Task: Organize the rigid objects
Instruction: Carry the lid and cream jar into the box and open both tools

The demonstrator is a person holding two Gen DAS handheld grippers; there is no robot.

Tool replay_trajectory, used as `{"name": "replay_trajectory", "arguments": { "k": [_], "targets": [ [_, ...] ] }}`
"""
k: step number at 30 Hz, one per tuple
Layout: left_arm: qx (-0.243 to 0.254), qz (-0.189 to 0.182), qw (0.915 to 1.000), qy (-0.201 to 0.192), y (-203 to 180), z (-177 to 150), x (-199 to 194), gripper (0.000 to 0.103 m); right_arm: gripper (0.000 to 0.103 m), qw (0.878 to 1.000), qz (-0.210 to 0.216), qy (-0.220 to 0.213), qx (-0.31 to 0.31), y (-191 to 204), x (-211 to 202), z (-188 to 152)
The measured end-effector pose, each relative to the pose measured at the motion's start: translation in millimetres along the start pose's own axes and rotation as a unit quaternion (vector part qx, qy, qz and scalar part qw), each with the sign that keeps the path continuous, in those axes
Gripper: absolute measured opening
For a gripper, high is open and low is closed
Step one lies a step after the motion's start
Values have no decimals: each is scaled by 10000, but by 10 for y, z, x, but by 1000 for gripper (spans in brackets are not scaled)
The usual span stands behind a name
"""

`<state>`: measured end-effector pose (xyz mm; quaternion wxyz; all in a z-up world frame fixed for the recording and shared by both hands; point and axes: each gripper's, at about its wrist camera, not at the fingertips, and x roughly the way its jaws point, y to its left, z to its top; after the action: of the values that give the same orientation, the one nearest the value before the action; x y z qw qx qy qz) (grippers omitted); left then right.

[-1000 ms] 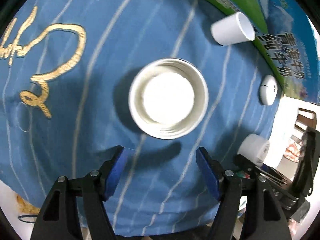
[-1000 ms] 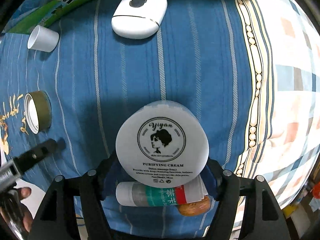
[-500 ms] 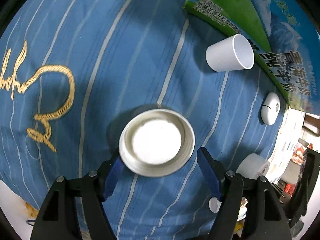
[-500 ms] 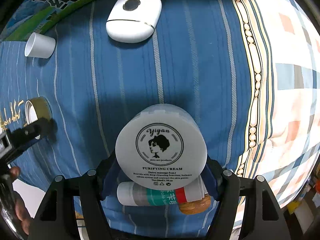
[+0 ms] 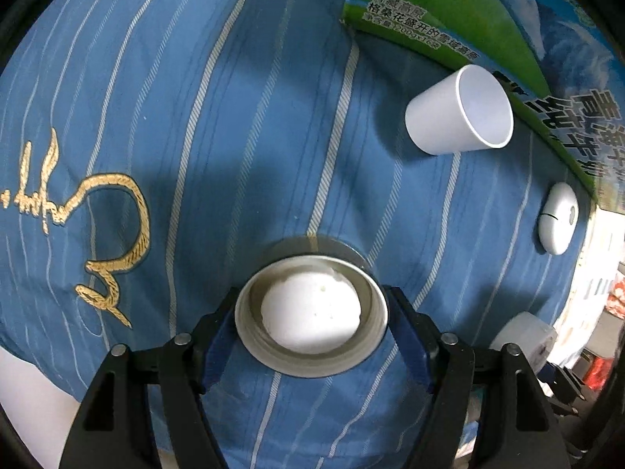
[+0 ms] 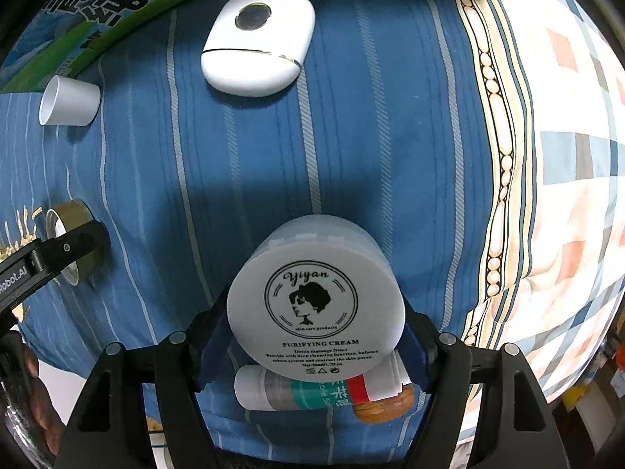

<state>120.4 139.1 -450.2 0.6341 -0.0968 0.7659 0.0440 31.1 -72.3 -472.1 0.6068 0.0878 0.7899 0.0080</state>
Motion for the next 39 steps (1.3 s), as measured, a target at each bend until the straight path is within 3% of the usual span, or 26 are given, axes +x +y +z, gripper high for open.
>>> {"name": "replay_trajectory", "arguments": {
  "k": [3,5,10,20,30,39],
  "targets": [
    [38,162,9998,-102,-109,-60,-28,63,77,10000,-24,-30,43,11,0,18],
    [77,210,9996,-147,-163,80,-60,62,75,9999,-78,-107,43,27,-20,22],
    [114,288,9992,-260,-259,8,-88,62,71,9995,-254,-190,-77,84,-39,18],
    [466,-29,9979,-449,-439,-504,-491,62,70,9978,-296,-350,-476,209,-265,-173],
    [907,-608,9855,-1296,-794,-767,-1629,62,70,9913,116,-1020,-820,260,-1276,-466],
    [1214,-705,9675,-2104,-835,-305,-2578,62,70,9797,347,-1745,-927,162,-2246,-280]
  ]
}}
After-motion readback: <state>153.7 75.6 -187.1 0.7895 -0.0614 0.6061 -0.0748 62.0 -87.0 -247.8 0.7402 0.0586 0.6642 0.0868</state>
